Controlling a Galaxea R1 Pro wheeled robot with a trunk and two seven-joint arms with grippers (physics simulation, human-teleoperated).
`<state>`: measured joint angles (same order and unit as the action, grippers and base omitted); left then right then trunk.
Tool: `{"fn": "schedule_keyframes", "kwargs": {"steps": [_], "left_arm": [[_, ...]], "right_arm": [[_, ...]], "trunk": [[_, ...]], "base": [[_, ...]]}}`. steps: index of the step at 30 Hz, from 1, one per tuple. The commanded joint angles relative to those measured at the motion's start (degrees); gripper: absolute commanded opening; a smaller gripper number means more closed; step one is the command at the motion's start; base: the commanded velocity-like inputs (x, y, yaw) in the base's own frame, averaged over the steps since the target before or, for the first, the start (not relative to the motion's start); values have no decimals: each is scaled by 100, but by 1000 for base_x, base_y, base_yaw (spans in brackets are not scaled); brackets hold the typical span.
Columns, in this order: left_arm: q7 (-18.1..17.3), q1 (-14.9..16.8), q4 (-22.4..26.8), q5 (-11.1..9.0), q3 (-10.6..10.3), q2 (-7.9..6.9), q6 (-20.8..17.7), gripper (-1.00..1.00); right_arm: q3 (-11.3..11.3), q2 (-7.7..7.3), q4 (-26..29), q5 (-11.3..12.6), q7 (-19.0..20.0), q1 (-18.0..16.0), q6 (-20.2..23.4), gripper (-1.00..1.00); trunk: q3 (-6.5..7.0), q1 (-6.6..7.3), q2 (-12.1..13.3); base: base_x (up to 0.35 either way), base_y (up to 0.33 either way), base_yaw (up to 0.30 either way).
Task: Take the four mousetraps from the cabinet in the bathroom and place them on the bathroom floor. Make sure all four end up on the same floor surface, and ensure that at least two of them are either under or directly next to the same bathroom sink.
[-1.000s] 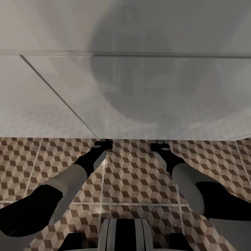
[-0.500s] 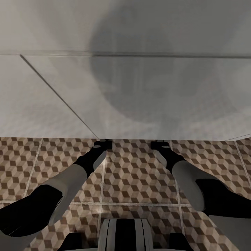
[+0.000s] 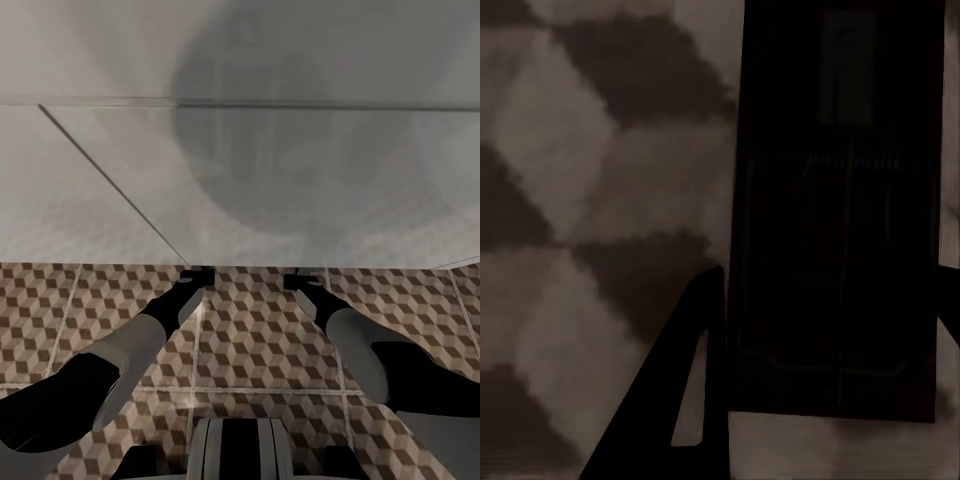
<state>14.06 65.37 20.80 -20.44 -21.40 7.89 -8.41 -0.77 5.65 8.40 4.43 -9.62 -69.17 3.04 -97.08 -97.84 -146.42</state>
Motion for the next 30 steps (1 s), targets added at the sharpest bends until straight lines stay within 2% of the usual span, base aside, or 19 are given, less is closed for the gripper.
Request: {"fn": "schedule_keyframes", "kwargs": {"steps": [1, 22, 30], "left_arm": [[44, 2, 11, -39, -47, -5, -28, -100], [44, 2, 11, -43, -48, 2, -29, -100], [44, 2, 4, -46, -42, -55, -31, -100]], "right_arm": [[-2, 3, -3, 64, -15, 0, 22, -100], [10, -13, -79, 110, 65, 0, 145, -100], [7, 11, -84, 110, 128, 0, 288, -100]], "trunk": [[-3, 1, -1], [-3, 1, -1], [-3, 1, -1]], "base": [[0, 0, 0], [0, 0, 0], [0, 0, 0]]}}
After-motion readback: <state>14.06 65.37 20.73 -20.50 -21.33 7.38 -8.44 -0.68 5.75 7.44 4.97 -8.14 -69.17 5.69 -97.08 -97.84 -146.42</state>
